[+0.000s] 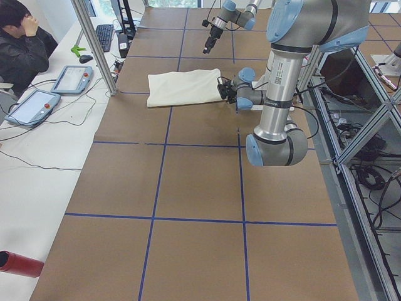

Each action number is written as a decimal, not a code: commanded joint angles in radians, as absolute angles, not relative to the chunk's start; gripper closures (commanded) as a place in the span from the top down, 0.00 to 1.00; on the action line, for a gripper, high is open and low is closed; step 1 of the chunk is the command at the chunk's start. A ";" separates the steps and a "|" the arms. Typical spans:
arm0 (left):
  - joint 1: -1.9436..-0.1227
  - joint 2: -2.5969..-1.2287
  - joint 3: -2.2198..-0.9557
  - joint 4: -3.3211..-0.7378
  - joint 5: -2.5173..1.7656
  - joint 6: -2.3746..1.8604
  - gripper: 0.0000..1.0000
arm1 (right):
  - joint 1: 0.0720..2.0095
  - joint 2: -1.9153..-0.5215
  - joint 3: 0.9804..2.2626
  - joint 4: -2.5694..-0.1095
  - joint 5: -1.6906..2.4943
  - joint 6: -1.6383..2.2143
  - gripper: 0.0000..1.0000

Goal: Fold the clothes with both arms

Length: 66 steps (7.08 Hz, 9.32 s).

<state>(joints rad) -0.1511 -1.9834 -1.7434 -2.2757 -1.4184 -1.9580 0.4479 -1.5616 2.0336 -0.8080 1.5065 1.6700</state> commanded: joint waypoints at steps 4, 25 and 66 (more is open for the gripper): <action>-0.147 -1.997 -1.740 -2.275 -1.417 -1.957 0.61 | 0.448 -1.562 2.031 -0.807 1.503 1.671 1.00; -0.160 -2.003 -1.753 -2.276 -1.396 -1.940 0.00 | 0.368 -1.372 2.039 -1.208 1.490 2.043 0.77; -0.486 -2.230 -1.588 -1.965 -1.494 -1.540 0.00 | 0.457 -0.916 1.514 -1.324 1.351 2.017 0.00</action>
<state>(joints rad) -0.4814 -2.2223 -1.6399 -1.9505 -1.4953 -1.5468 0.4484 -0.9219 1.5369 -1.3281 1.3450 2.0245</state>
